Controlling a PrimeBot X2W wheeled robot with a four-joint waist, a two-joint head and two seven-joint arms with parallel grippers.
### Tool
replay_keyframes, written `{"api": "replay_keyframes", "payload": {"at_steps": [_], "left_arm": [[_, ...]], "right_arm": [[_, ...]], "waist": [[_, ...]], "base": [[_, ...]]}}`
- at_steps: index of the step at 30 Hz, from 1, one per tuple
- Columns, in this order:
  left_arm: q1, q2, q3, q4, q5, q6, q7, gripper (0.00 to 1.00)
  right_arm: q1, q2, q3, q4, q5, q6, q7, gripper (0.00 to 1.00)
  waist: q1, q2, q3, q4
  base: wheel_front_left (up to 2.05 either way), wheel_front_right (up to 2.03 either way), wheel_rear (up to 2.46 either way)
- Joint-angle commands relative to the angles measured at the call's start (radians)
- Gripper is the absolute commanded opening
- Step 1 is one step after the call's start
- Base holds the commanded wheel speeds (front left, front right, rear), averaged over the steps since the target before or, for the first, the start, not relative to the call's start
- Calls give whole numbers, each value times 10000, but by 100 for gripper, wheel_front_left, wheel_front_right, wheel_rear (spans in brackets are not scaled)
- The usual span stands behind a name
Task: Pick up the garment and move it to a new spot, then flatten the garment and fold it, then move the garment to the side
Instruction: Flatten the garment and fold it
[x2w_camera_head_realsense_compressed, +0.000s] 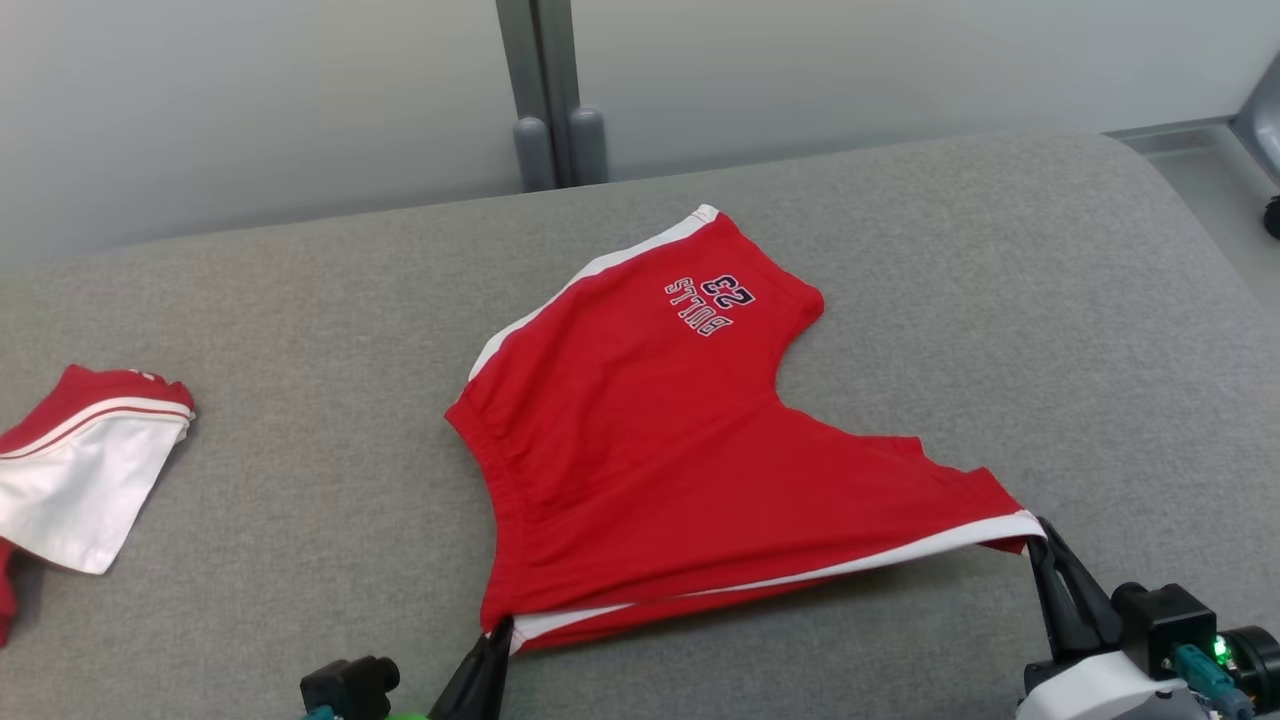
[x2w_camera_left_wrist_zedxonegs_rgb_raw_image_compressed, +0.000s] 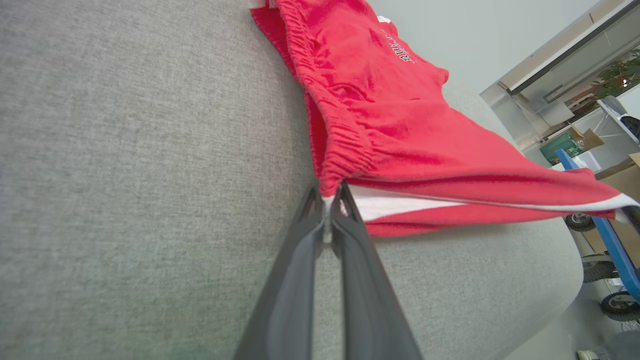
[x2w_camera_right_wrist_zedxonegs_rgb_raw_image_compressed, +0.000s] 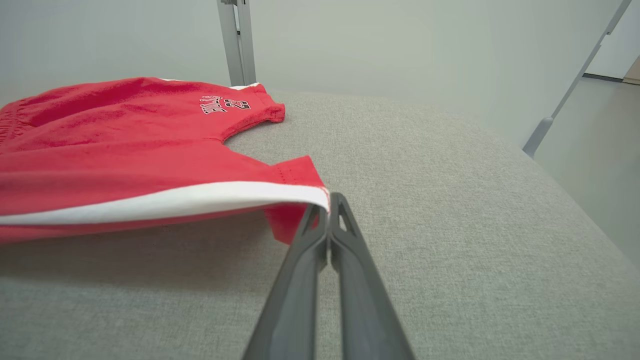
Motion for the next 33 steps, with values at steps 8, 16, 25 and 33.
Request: {"api": "replay_keyframes", "payload": {"at_steps": [8,16,25,33], "left_arm": [[-1243,425,-357,-1280,153,39,-4,0],[-2903,580,-437,-1709,-36,38,-4,0],[-4525,420,-445,-1671,-228,38,-3,0],[-5358,193,-157,-1495,-236,38,-5,0]], "right_arm": [[-1779,-542,-12,-382,-484,-42,-49,0],[-4780,-1160,728,780,-1120,-33,-46,0],[-8245,-1337,1505,2937,-1953,-33,-31,0],[-10383,-1137,1695,4665,-2953,-33,-42,0]], "waist": [[1,0,921,750],[1,0,2196,1259],[1,0,3659,1706],[1,0,4467,1988]], "base": [[0,0,0],[0,0,0],[0,0,0],[0,0,0]]}}
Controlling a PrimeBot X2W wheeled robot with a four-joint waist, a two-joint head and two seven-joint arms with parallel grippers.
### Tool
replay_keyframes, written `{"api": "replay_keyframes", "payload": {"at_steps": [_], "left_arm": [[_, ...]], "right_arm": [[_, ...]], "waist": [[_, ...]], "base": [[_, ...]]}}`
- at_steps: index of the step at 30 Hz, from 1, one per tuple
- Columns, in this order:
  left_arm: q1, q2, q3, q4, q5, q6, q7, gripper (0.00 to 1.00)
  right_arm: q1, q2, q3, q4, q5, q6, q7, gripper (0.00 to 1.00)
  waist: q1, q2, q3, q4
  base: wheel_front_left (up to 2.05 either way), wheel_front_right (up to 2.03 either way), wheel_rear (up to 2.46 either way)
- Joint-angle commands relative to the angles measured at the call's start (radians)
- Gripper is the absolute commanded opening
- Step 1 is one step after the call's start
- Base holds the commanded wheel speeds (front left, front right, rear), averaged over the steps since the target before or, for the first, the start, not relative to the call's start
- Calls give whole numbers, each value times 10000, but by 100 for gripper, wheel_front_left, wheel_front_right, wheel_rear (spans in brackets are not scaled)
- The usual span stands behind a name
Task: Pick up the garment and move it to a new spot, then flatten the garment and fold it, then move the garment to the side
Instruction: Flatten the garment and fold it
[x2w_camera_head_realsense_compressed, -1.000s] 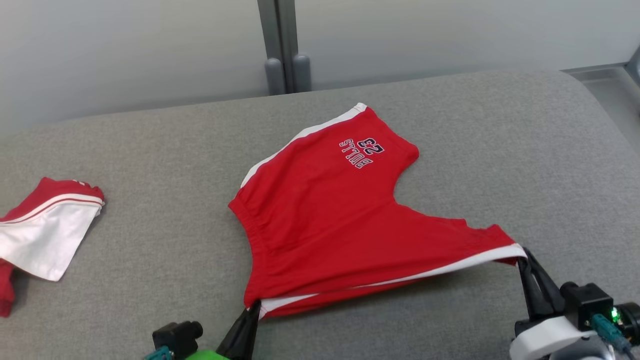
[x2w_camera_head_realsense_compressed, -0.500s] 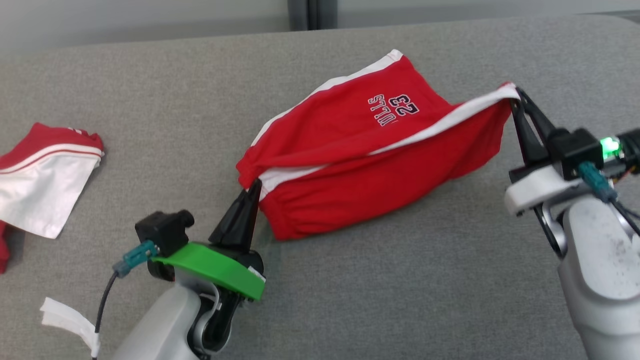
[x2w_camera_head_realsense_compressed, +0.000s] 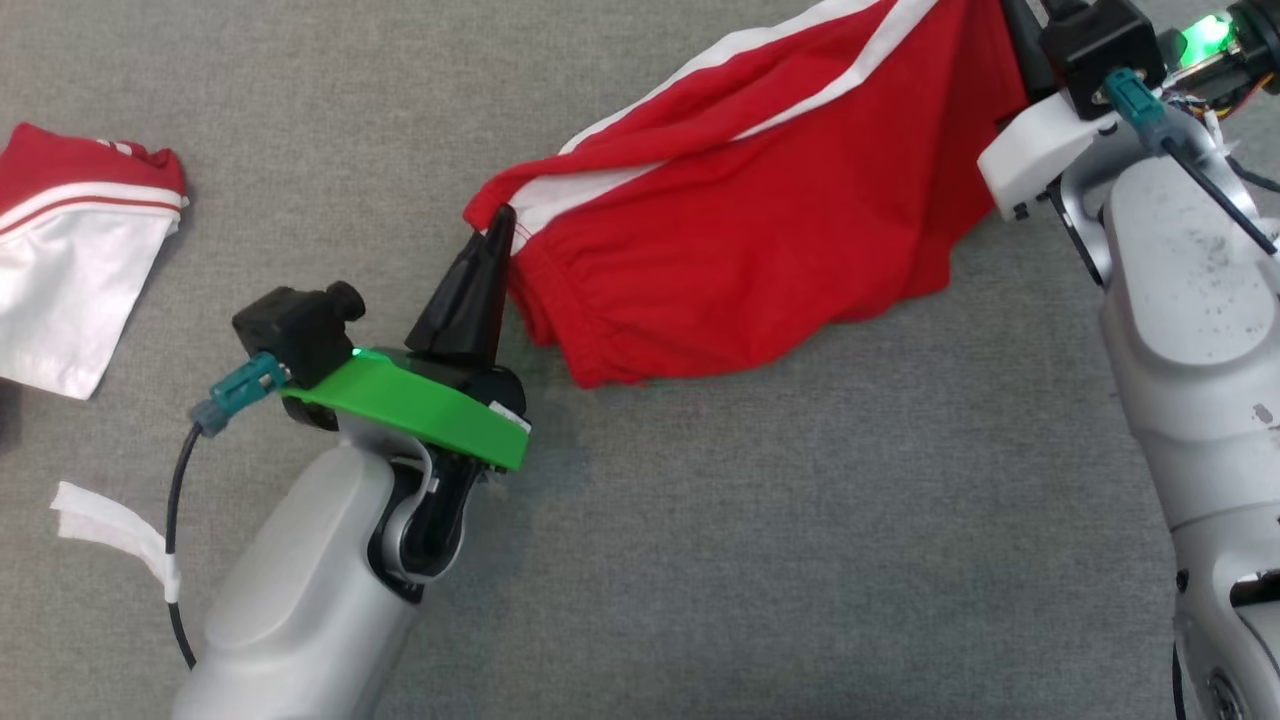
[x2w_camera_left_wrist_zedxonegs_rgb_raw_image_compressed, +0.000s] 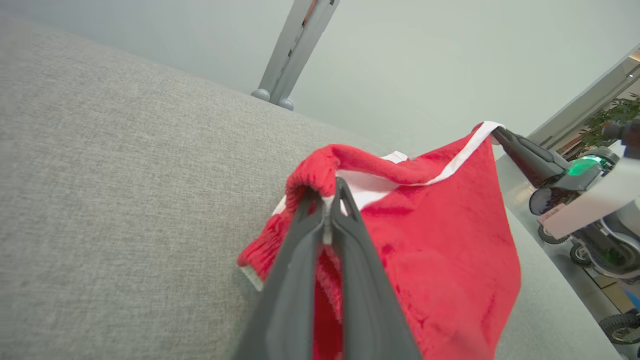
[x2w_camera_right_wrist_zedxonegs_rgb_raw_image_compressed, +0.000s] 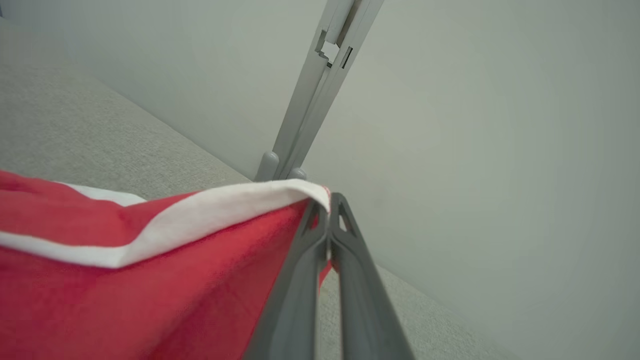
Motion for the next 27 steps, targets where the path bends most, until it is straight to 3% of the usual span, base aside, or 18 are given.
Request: {"api": "replay_keyframes", "payload": {"at_steps": [1,8,9,10,11,12,20,27], "left_arm": [[-235,-41,177,61,47,28,-3,0],[-310,-265,563,197,274,28,-1,0],[-299,-291,583,222,287,28,-3,24],[-286,-328,606,226,308,28,-3,48],[-266,-355,623,227,322,28,-3,100],[-224,-395,666,218,319,28,-1,100],[483,-562,1329,218,703,28,-3,100],[1064,-699,1727,261,1175,28,-1,100]], "right_arm": [[-288,34,-54,214,-184,-18,-42,0],[-1102,129,-441,980,-934,-19,-45,0],[-1160,148,-515,1036,-1001,-18,-45,0],[-1212,173,-608,1112,-1097,-18,-45,32],[-1239,213,-690,1165,-1131,-18,-44,85],[-1249,267,-813,1175,-1146,-18,-46,100],[-209,407,-1433,833,-764,-18,-45,100],[598,519,-1903,1999,-139,-18,-11,100]], "waist": [[0,0,518,354],[0,0,771,434],[0,0,787,438],[0,0,800,439],[0,0,806,435],[0,0,810,427],[0,0,530,299],[0,0,266,242]], "base": [[0,0,0],[0,0,0],[0,0,0],[0,0,0],[0,0,0],[0,0,0],[0,0,0],[0,0,0]]}}
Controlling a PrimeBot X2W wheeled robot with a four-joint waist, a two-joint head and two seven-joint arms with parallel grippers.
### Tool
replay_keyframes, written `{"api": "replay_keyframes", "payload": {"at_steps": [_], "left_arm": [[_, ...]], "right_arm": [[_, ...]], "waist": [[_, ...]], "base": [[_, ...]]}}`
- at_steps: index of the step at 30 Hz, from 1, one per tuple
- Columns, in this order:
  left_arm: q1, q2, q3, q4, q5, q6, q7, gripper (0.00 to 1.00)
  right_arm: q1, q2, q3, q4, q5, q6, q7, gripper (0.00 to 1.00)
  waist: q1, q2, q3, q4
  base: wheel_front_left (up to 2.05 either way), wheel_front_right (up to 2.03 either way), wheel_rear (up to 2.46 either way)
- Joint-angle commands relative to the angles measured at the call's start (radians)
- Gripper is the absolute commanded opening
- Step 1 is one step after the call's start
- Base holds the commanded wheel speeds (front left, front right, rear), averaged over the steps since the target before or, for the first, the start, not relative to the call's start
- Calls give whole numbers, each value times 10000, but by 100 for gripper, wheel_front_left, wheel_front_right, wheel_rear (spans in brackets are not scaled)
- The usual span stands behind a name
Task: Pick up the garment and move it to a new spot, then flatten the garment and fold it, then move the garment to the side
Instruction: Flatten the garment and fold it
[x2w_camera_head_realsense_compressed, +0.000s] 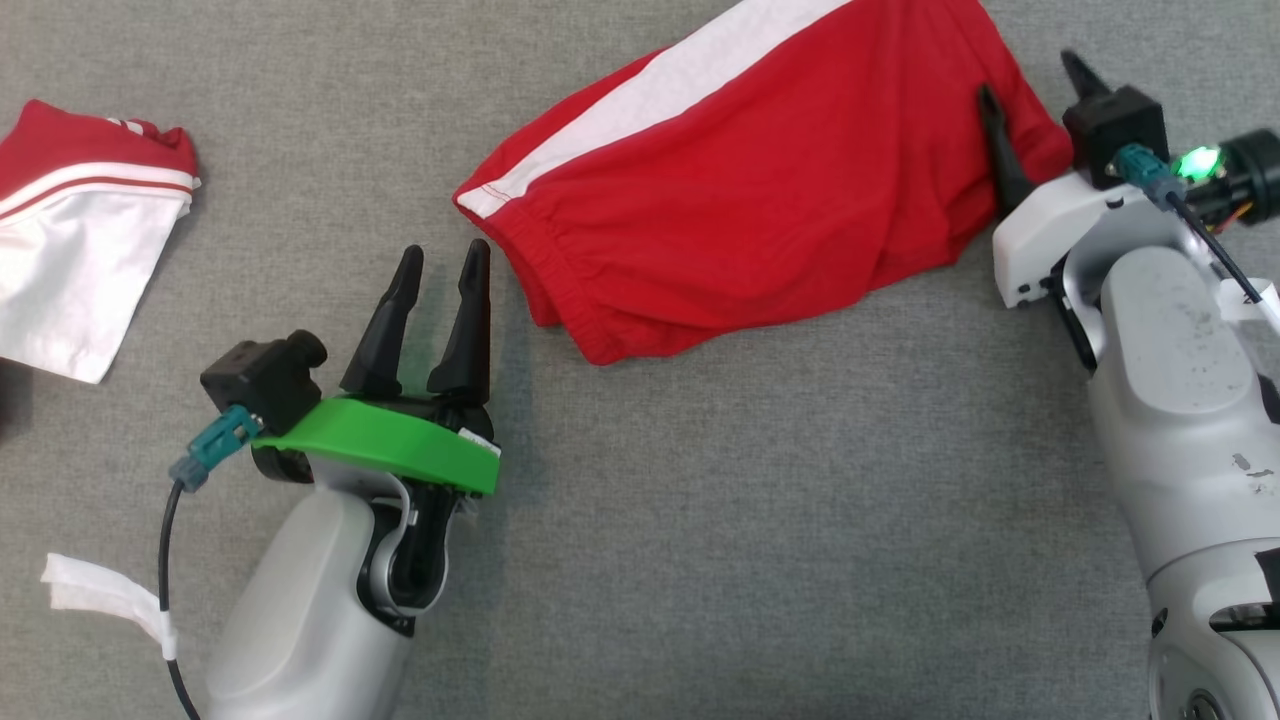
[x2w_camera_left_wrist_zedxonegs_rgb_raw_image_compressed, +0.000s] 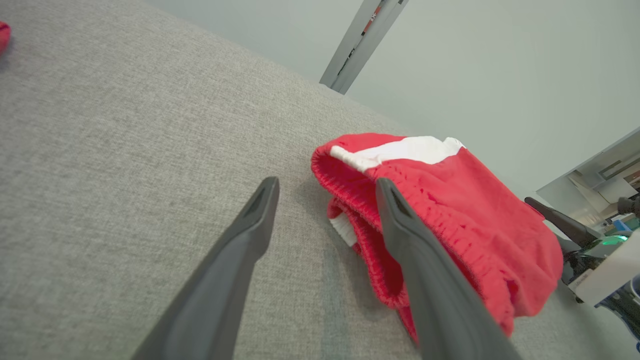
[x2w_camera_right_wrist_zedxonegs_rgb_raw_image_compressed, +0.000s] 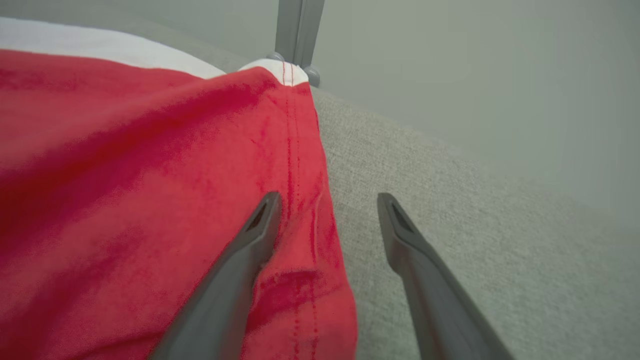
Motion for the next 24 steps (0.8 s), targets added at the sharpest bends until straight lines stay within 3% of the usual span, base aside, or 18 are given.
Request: {"api": "replay_keyframes", "payload": {"at_steps": [1,3,5,9,14,24], "left_arm": [[161,-38,73,24,145,28,1,100],[210,-70,109,53,233,28,1,100],[256,-85,176,95,306,28,1,100],[562,-165,566,261,633,28,-1,100],[999,-244,905,468,997,28,1,100],[2255,-356,1370,771,1546,28,1,100]], "right_arm": [[73,66,-147,348,291,-18,70,100],[57,153,-191,958,536,-16,261,100],[79,197,-308,1365,806,-15,345,3],[387,190,-725,1873,1368,-19,166,0],[1175,178,-1038,1657,1870,-19,8,0],[3888,358,-1577,-626,3244,-18,-27,0]], "waist": [[0,0,-66,-13],[0,0,-102,1],[0,0,-166,-4],[0,0,-601,-119],[0,0,-1247,-400],[0,0,-2627,-949]], "base": [[0,0,0],[0,0,0],[0,0,0],[0,0,0],[0,0,0],[0,0,0]]}}
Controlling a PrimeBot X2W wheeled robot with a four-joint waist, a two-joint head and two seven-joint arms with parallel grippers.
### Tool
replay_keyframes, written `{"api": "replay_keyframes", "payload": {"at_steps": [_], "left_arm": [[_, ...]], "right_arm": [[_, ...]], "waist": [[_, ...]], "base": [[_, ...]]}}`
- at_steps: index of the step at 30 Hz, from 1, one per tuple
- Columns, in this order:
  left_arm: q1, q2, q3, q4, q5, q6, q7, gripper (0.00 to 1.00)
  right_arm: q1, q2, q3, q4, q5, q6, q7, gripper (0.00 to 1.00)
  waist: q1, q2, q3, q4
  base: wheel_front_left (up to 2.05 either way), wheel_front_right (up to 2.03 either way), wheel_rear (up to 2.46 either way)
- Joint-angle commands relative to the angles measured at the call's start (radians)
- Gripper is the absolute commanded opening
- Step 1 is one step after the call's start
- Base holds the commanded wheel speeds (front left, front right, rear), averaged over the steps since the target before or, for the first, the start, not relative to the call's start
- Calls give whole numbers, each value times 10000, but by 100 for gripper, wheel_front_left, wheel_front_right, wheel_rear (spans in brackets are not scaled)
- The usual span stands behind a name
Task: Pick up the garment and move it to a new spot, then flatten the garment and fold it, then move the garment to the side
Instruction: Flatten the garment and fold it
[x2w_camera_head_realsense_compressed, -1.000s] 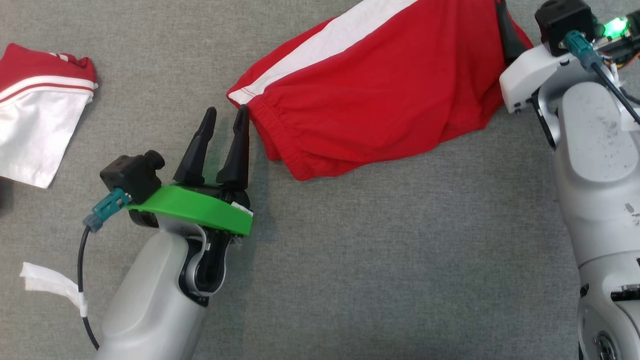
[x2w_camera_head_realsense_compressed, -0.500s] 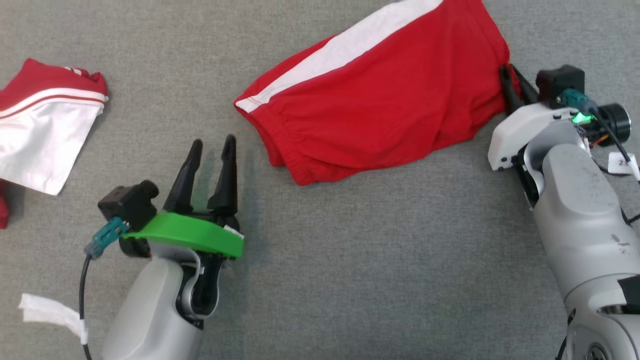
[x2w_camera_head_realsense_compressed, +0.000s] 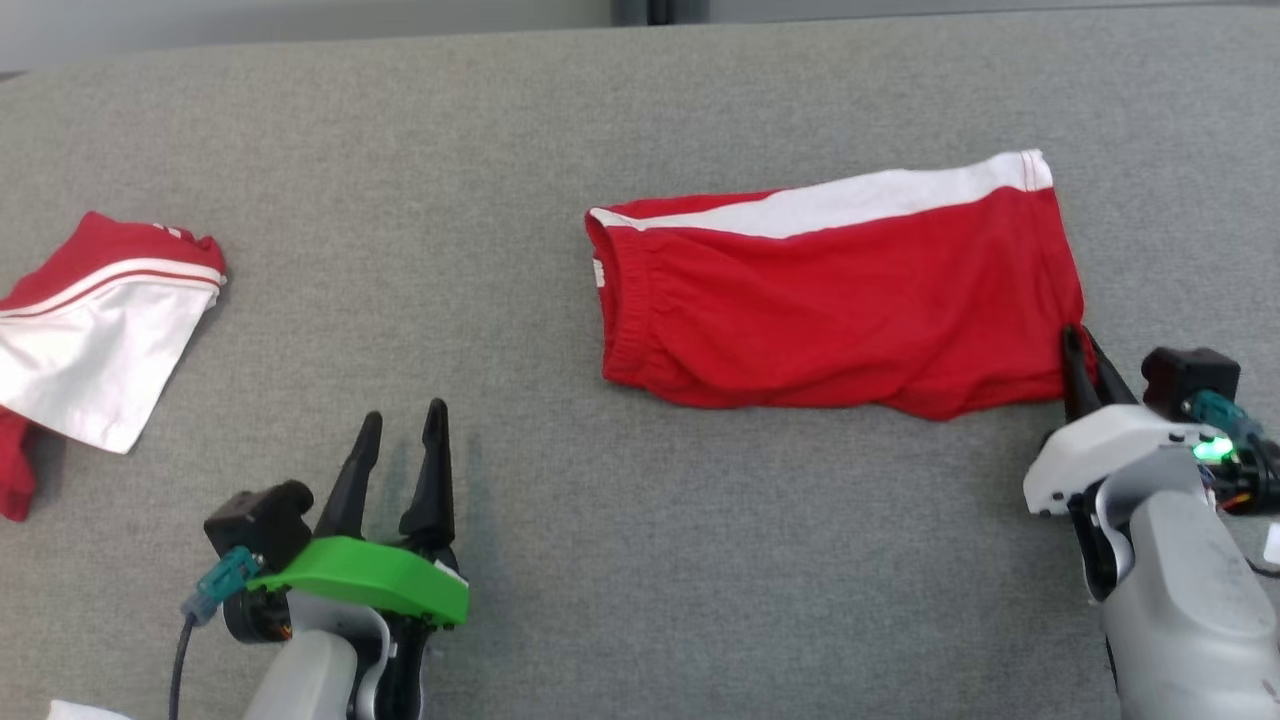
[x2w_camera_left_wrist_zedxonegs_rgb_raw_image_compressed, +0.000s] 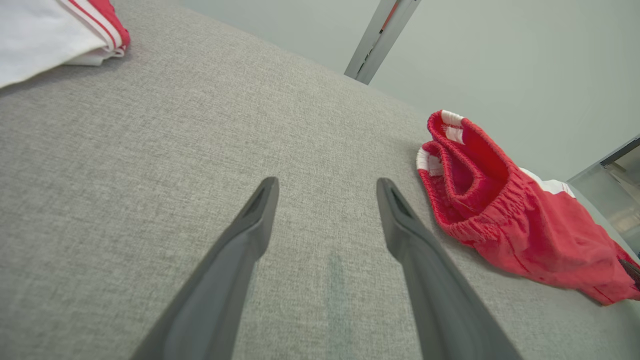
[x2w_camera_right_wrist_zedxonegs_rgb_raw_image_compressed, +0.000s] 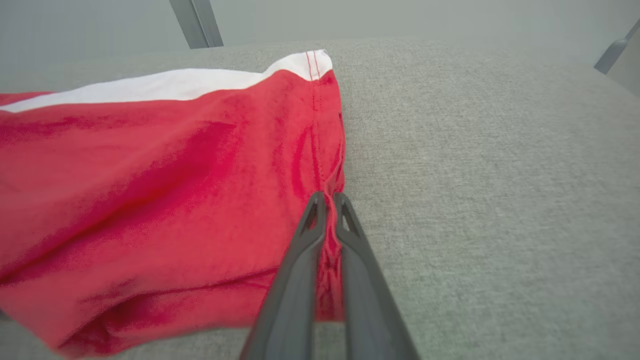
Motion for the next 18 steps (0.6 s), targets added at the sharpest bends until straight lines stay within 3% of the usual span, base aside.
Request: {"api": "replay_keyframes", "payload": {"at_steps": [1,6,11,15,18], "left_arm": [[379,-73,67,62,164,28,1,100],[766,-209,122,104,243,28,-1,100],[889,-305,-1,158,343,28,-1,100],[930,-351,-102,219,361,29,1,100],[912,-393,-133,288,345,29,1,100]], "right_arm": [[737,27,-243,-488,363,-18,-6,0],[1824,112,-402,-1170,729,-18,-12,0],[1830,177,-171,-2074,849,-16,-14,0],[1334,224,953,-2925,905,-16,-14,0],[885,216,2407,-3223,1491,-15,-13,0]], "waist": [[0,-1,-778,-391],[0,-1,-1152,-382],[0,-1,-1286,-277],[0,-1,-1303,-94],[0,-1,-1299,119]], "base": [[0,0,0],[0,0,0],[0,0,0],[0,0,0],[0,0,0]]}}
